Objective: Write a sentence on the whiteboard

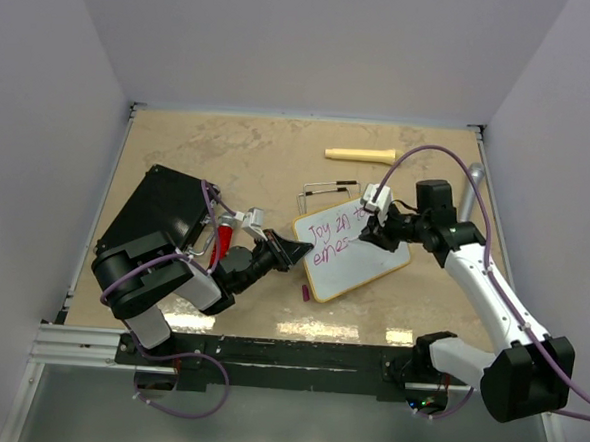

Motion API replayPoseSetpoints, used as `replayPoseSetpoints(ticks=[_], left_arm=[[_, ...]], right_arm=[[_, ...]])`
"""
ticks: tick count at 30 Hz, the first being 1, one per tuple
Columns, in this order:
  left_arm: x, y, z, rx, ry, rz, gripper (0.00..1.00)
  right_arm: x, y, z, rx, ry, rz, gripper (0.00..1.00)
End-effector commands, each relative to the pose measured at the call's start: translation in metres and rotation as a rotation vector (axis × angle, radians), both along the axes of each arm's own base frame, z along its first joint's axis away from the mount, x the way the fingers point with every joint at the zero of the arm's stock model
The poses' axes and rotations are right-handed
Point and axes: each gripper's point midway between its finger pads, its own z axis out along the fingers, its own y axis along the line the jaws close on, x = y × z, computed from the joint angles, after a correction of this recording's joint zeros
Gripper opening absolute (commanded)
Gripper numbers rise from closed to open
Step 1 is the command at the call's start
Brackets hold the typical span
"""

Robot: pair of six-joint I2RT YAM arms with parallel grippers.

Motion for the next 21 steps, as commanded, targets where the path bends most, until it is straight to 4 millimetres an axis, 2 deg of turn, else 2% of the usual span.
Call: replayPoseSetpoints(ticks=[1,11,21], left_arm=[[-0.002,0.000,0.011,0.017,-0.081,-0.017,0.00],[-0.002,0.000,0.010,0.019,-0.080,-0.017,0.00],[-0.002,0.000,0.011,0.015,-0.083,-0.017,0.00]], right_arm=[[0.014,-0.002,0.023,0.034,-0.072,-0.045,0.00],[0.029,-0.010,0.015,0.002,-0.068,-0.124,0.00],[0.032,-0.014,0.006,-0.020,-0.047,-0.145,0.00]])
